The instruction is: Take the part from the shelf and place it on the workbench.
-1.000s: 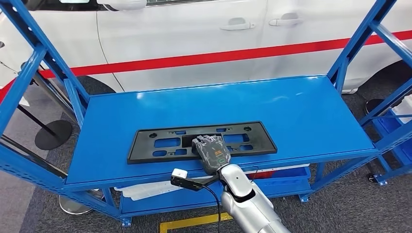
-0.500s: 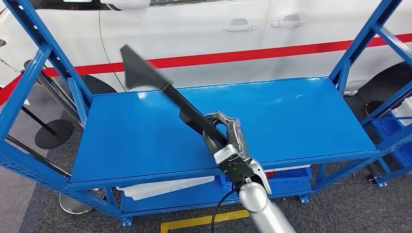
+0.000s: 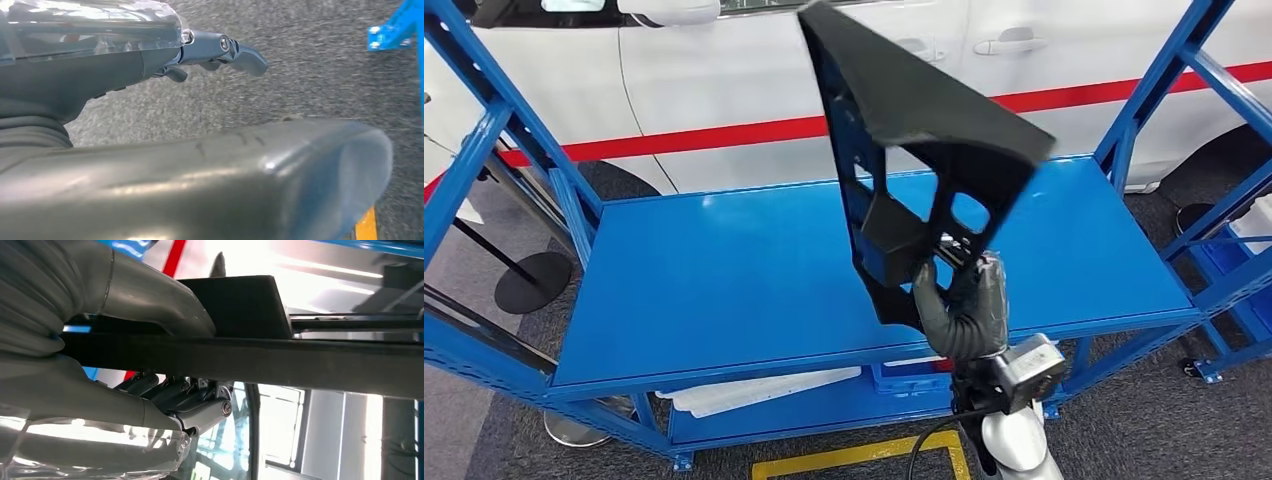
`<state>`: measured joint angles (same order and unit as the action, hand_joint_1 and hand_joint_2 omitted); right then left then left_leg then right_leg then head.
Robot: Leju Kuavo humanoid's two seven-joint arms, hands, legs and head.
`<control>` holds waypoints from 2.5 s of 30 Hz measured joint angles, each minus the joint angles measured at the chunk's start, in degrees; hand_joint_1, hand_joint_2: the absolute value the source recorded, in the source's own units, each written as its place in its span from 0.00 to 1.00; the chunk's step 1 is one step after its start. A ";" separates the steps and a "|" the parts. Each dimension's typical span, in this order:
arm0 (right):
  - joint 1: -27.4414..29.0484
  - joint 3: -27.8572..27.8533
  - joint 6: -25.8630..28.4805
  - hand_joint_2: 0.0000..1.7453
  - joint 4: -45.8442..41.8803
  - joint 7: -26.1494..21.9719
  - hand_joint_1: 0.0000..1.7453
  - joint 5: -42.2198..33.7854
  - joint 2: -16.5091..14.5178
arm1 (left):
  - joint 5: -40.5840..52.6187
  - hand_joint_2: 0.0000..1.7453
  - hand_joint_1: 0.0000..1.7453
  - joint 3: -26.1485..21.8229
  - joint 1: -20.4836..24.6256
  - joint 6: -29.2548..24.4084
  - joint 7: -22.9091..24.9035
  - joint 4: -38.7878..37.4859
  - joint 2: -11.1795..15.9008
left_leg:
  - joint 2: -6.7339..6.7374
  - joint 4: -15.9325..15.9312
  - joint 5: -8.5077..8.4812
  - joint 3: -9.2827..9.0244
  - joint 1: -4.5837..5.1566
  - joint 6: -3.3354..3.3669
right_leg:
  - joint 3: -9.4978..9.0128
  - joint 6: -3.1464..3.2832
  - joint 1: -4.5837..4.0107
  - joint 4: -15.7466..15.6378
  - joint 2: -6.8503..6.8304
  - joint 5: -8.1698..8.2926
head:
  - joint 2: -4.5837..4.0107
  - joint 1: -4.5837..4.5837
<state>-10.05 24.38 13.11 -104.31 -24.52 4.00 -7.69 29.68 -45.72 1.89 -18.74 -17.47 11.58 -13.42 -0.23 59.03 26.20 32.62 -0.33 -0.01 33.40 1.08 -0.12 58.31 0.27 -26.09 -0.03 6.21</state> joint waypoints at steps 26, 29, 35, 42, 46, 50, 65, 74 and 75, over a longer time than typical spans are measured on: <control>29.67 -22.18 -24.22 1.00 -15.27 -15.26 1.00 -19.17 2.86 | -0.68 0.00 0.00 -3.07 -0.24 3.45 1.70 0.00 2.55 | 0.66 14.69 11.75 2.58 -0.32 -0.62 | 3.90 0.56 0.36 0.45 1.64 3.16 | 0.00 0.03; 30.84 -22.75 -24.12 1.00 -16.09 -15.28 1.00 -19.25 2.85 | -0.57 0.00 0.00 -3.09 -0.14 3.79 1.45 0.03 3.14 | -1.39 3.43 7.81 -5.00 0.60 1.43 | 5.25 0.47 -0.17 0.44 3.69 4.76 | 0.00 0.02; 32.47 -22.93 -23.76 1.00 -16.86 -15.30 1.00 -18.30 2.80 | -0.48 0.00 0.00 -3.15 0.20 3.97 1.38 0.09 3.69 | -1.07 -3.35 3.90 -7.32 1.53 2.91 | 6.32 -1.24 0.29 0.05 5.10 6.66 | 0.00 0.01; 32.81 -22.86 -23.94 1.00 -16.84 -15.28 1.00 -18.07 2.81 | -1.10 0.00 0.00 -3.92 0.02 3.74 2.03 0.09 3.58 | 4.94 -3.37 -0.12 -2.39 0.98 2.61 | 7.52 -4.00 2.25 16.03 -0.25 -3.72 | 0.00 -0.02; 32.40 -22.64 -23.78 1.00 -16.70 -15.26 1.00 -17.88 2.81 | -1.34 0.00 0.00 -4.19 0.31 3.69 2.27 0.14 3.66 | 7.70 -1.01 -0.80 0.27 0.78 1.07 | -3.47 -4.61 2.76 2.81 -4.46 -2.95 | 0.00 0.03; 32.33 -22.55 -23.69 1.00 -16.66 -15.29 1.00 -17.70 2.88 | -1.39 0.00 0.00 -4.30 0.46 3.66 2.37 0.15 3.57 | 7.97 0.09 -0.77 0.97 0.15 -0.82 | -3.11 -1.62 1.90 0.50 -3.44 -2.86 | 0.00 0.16; 32.20 -20.48 -21.29 1.00 -16.55 -15.30 1.00 -18.25 3.35 | -2.05 0.00 0.00 -5.39 0.28 4.33 1.72 0.17 4.26 | -2.76 -4.21 4.65 -8.45 1.45 2.61 | 4.74 -1.24 0.49 -0.02 6.44 5.37 | -0.01 0.16; 32.26 -20.27 -21.22 1.00 -16.49 -15.28 1.00 -18.31 3.90 | -2.09 0.00 0.00 -5.58 -0.21 4.21 2.08 0.17 4.19 | 5.52 -3.66 2.76 -5.86 0.72 1.83 | 3.80 -3.65 2.02 8.15 -1.66 -2.27 | 0.00 0.14; 32.23 -20.17 -21.24 1.00 -16.45 -15.27 1.00 -18.32 3.92 | -2.12 0.00 0.00 -5.61 -0.13 4.12 2.25 0.17 4.21 | 6.19 -3.17 3.02 -5.64 0.71 1.40 | 1.39 -3.59 2.01 4.54 -2.77 -1.47 | 0.00 0.13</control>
<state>22.18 4.21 -8.13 -120.77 -39.79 -14.32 -3.77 27.56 -51.33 1.76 -14.62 -15.21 11.76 -9.21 5.96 55.86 29.22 26.97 0.38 1.39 34.79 -2.51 1.89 62.85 -2.50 -27.56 -0.04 6.34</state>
